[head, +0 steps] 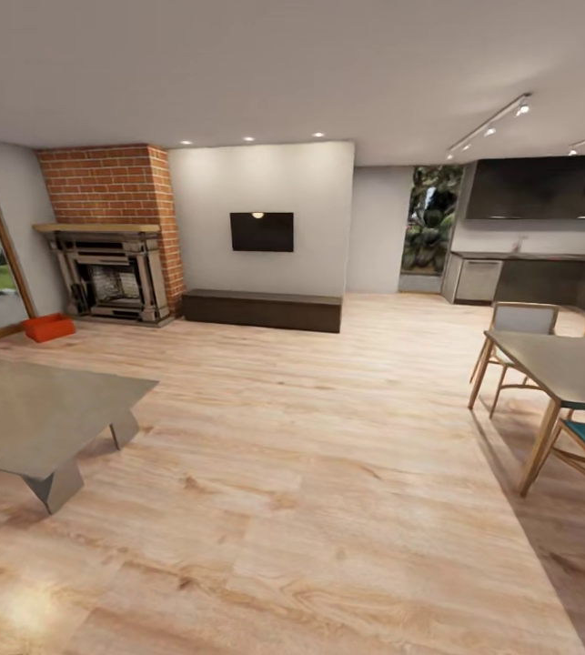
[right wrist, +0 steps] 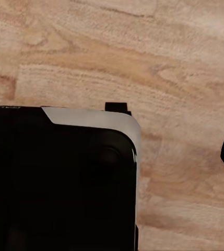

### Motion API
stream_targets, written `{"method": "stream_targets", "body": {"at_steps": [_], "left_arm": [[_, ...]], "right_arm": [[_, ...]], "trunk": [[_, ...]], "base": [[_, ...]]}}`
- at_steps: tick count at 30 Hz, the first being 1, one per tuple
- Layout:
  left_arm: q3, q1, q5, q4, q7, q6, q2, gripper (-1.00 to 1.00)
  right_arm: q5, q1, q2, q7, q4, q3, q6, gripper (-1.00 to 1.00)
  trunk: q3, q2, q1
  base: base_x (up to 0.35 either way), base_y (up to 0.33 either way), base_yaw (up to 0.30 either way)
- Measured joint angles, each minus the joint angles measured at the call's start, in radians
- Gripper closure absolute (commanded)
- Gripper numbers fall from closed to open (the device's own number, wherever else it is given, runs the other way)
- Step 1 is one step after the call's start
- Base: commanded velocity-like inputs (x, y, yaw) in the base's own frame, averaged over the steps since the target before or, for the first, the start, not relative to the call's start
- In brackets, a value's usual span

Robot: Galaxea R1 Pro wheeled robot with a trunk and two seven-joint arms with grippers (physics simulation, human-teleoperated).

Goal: Move the two storage containers from the living room to the garage. In the garage, place one container on the floor and stack the other container on top of it (either order is fine).

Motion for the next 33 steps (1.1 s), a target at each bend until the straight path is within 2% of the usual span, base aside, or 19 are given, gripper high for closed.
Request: {"method": "stream_targets", "body": {"at_steps": [20,33], "left_arm": [[0.000,0.000,0.000,0.000,0.000,0.002,0.000,-1.00],[0.000,0.000,-0.001,0.000,0.000,0.000,-0.001,-1.00]], "right_arm": [[-0.003,0.000,-0.001,-0.001,0.000,-0.002,0.002,-1.00],[0.002,0.000,-0.010,0.004,-0.001,0.000,-0.007,-1.00]], "trunk": [[0.000,0.000,0.000],[0.000,0.000,0.000]], "base": [[0.323,0.000,0.289],[0.323,0.000,0.038]]}}
